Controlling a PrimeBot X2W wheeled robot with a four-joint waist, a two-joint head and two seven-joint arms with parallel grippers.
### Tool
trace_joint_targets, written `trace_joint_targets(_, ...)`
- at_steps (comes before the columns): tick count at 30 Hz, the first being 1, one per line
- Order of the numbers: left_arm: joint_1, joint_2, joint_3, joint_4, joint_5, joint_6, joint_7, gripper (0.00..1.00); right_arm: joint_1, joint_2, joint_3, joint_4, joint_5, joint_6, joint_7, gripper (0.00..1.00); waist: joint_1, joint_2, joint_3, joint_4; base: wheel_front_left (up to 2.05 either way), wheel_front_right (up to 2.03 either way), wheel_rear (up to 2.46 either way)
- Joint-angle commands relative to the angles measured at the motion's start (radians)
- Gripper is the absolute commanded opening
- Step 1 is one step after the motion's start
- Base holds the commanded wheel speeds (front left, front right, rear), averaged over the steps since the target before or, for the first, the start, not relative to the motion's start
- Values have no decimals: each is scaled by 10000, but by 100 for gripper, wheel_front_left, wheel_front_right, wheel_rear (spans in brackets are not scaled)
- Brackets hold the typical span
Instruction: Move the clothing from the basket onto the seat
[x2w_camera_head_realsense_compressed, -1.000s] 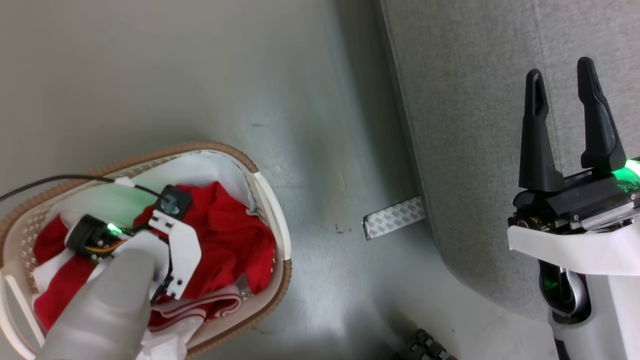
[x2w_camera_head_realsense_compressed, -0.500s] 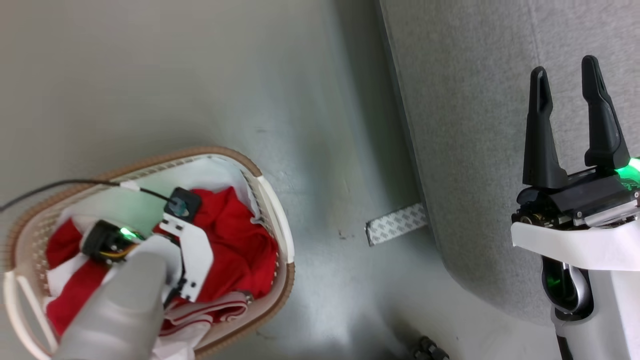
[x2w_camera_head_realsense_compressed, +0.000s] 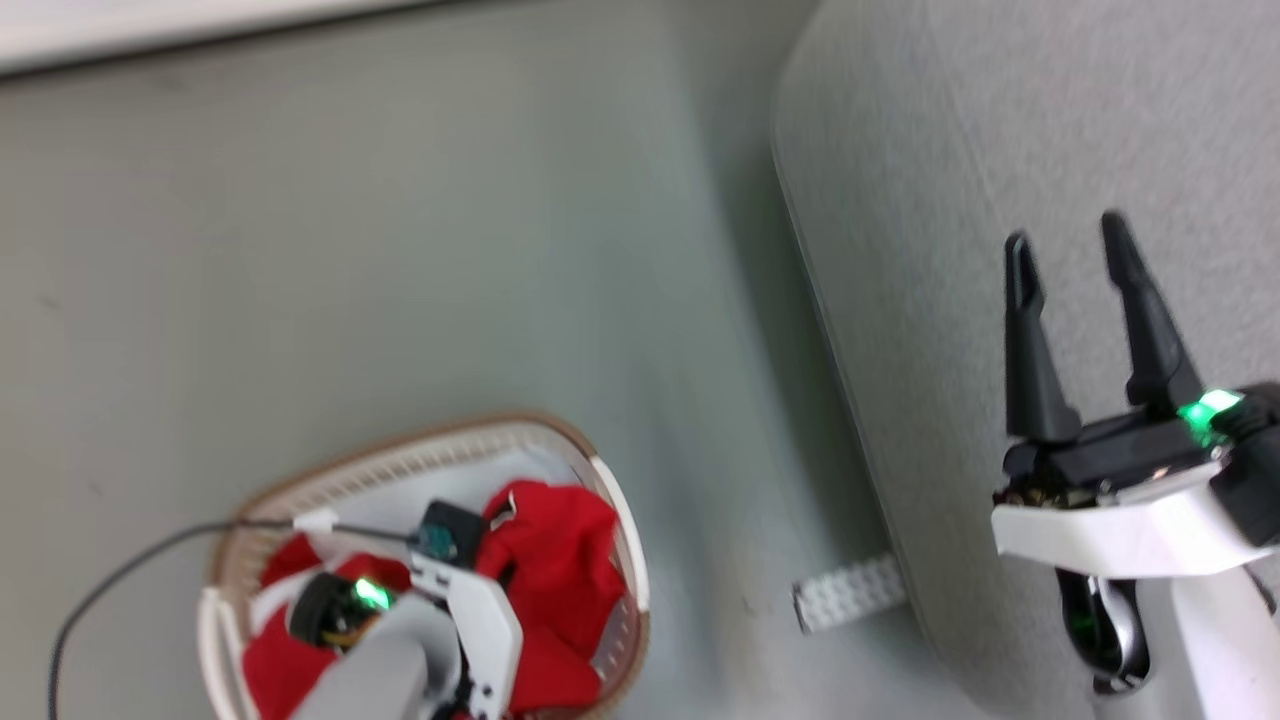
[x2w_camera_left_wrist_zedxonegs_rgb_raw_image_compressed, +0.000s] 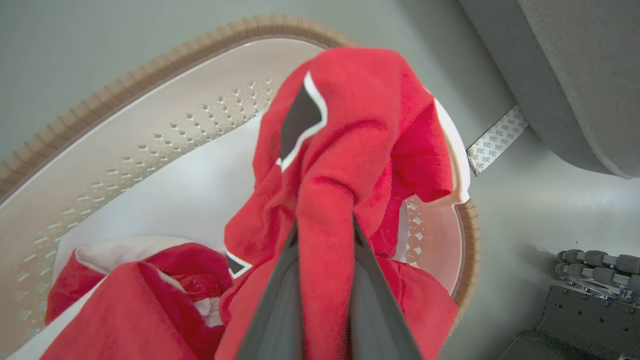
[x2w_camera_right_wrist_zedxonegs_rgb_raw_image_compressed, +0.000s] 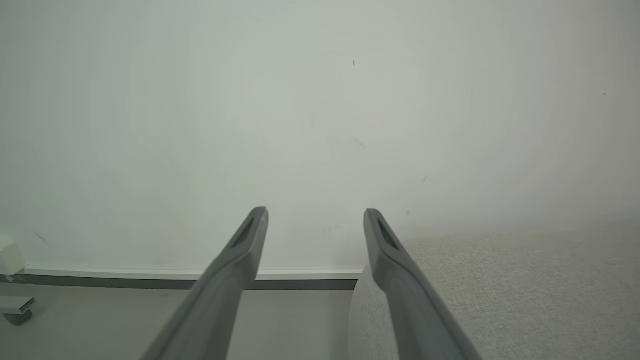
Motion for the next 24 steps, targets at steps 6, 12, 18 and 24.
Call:
trace_joint_targets(6,1062,-236,-66,-335,-749,-23,-740,0,773,-23,17,359,-307,-21,9,100,0,0,-2722,1076,0,0,0)
trace_joint_targets(12,1456,-268,-26,-1021,-1186,-23,-1239,0,1317,-147,-95,558,-307,-21,9,100,0,0,-3611,1634,0,0,0)
trace_joint_targets(18,1830,-85,236,-2096,-1469,-21,-1390,0,1862,-247,-77,703,-246,-21,9,100,0,0,-4432,2270,0,0,0)
trace_joint_targets(24,2265,161,646,-3599,-1704,72,-1390,0,2225,-304,70,840,-203,-21,9,100,0,0,-5081,2750,0,0,0)
